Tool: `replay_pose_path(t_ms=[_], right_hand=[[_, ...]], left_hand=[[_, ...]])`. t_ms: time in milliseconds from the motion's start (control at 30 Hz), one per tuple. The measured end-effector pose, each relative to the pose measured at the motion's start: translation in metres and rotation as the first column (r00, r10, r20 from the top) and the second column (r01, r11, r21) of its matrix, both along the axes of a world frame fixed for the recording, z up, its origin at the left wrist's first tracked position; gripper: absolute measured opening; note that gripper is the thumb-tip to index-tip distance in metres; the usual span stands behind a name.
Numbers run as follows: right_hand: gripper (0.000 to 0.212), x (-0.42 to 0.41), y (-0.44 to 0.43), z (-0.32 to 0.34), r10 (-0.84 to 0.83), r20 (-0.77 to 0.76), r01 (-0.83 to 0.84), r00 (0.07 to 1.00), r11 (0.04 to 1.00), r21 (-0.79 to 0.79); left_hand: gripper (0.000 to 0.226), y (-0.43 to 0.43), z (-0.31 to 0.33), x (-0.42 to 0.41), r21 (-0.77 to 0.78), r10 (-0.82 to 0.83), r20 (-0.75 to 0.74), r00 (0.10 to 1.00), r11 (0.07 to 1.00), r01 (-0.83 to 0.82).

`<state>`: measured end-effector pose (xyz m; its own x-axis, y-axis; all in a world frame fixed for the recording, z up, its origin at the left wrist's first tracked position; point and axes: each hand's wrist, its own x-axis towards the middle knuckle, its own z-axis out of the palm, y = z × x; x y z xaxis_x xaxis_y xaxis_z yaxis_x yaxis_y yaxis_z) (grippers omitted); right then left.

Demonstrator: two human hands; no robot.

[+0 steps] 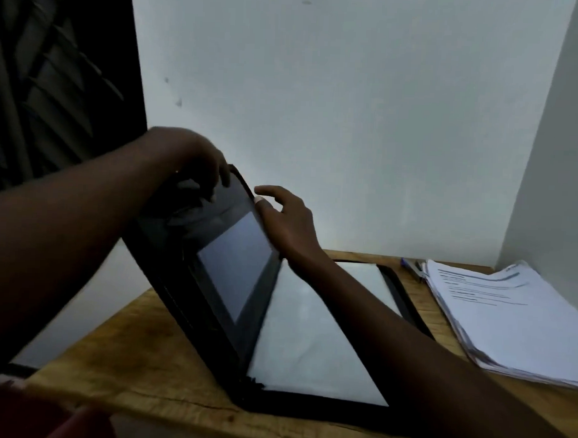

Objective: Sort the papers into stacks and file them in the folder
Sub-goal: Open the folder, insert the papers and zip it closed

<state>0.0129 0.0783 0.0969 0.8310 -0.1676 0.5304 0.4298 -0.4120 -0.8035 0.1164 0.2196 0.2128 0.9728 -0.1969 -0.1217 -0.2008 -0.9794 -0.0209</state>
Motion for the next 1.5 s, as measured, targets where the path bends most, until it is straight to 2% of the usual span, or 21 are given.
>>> replay_pose_path(t_ms=[67, 167, 233, 333, 500, 633, 700, 767, 867, 1000, 1267, 1300, 1367, 1433, 1467, 1500], right_hand=[[0.03, 0.005, 0.001, -0.006, 0.021, -0.076, -0.023, 0.997, 0.999, -0.03], [0.035, 0.015, 0.001, -0.023, 0.029, -0.197, -0.053, 0.98, 0.992, -0.119], [0.037, 0.021, -0.001, -0.035, 0.008, -0.223, -0.047, 0.975, 0.984, -0.172], [0.038, 0.027, -0.011, -0.052, -0.034, -0.262, -0.035, 0.965, 0.966, -0.258], [0.037, 0.032, -0.05, -0.076, -0.139, -0.329, 0.004, 0.934, 0.925, -0.379], [0.04, 0.032, -0.087, -0.093, -0.218, -0.414, 0.069, 0.884, 0.936, -0.345], [0.036, 0.031, -0.1, -0.099, -0.223, -0.436, 0.085, 0.872, 0.946, -0.313], [0.034, 0.031, -0.107, -0.101, -0.235, -0.432, 0.106, 0.871, 0.948, -0.301], [0.034, 0.035, -0.117, -0.102, -0.241, -0.416, 0.13, 0.877, 0.952, -0.277], [0.035, 0.037, -0.137, -0.103, -0.286, -0.366, 0.178, 0.886, 0.937, -0.3], [0.033, 0.039, -0.205, -0.118, -0.448, -0.324, 0.283, 0.833, 0.849, -0.447], [0.031, 0.038, -0.21, -0.12, -0.456, -0.317, 0.291, 0.832, 0.844, -0.451], [0.008, 0.039, -0.218, -0.124, -0.469, -0.3, 0.307, 0.83, 0.835, -0.456], [0.008, 0.041, -0.219, -0.126, -0.457, -0.304, 0.29, 0.836, 0.838, -0.462], [0.016, 0.043, -0.22, -0.128, -0.447, -0.306, 0.275, 0.841, 0.839, -0.469], [0.034, 0.042, -0.218, -0.129, -0.443, -0.304, 0.259, 0.843, 0.83, -0.493]], left_hand=[[0.072, 0.014, -0.029, 0.007, 0.073, 0.075, 0.035, 0.997, 0.994, -0.077], [0.088, 0.032, -0.076, 0.012, 0.117, 0.157, 0.171, 0.973, 0.977, -0.178], [0.089, 0.043, -0.104, 0.008, 0.101, 0.201, 0.251, 0.947, 0.967, -0.232], [0.083, 0.054, -0.14, 0.006, 0.027, 0.245, 0.293, 0.924, 0.964, -0.264], [0.082, 0.078, -0.19, 0.02, -0.146, 0.317, 0.173, 0.932, 0.944, -0.294], [0.085, 0.087, -0.203, 0.035, -0.24, 0.278, -0.058, 0.959, 0.928, -0.284], [0.091, 0.081, -0.206, 0.043, -0.229, 0.279, -0.062, 0.958, 0.93, -0.286], [0.101, 0.065, -0.21, 0.048, -0.218, 0.301, 0.001, 0.954, 0.931, -0.293], [0.08, 0.029, -0.213, 0.049, -0.217, 0.22, 0.099, 0.97, 0.956, -0.195], [0.085, -0.023, -0.214, 0.055, -0.212, 0.02, 0.12, 0.993, 0.977, 0.006], [0.068, -0.115, -0.233, 0.052, -0.234, -0.201, 0.126, 0.972, 0.946, 0.226], [0.064, -0.122, -0.236, 0.051, -0.223, -0.222, 0.133, 0.966, 0.943, 0.248], [0.057, -0.133, -0.237, 0.05, -0.195, -0.253, 0.13, 0.959, 0.941, 0.275], [0.057, -0.141, -0.231, 0.052, -0.161, -0.276, 0.101, 0.956, 0.944, 0.29], [0.058, -0.144, -0.226, 0.052, -0.148, -0.292, 0.079, 0.953, 0.942, 0.301], [0.056, -0.147, -0.22, 0.052, -0.126, -0.309, 0.053, 0.949, 0.941, 0.314]])
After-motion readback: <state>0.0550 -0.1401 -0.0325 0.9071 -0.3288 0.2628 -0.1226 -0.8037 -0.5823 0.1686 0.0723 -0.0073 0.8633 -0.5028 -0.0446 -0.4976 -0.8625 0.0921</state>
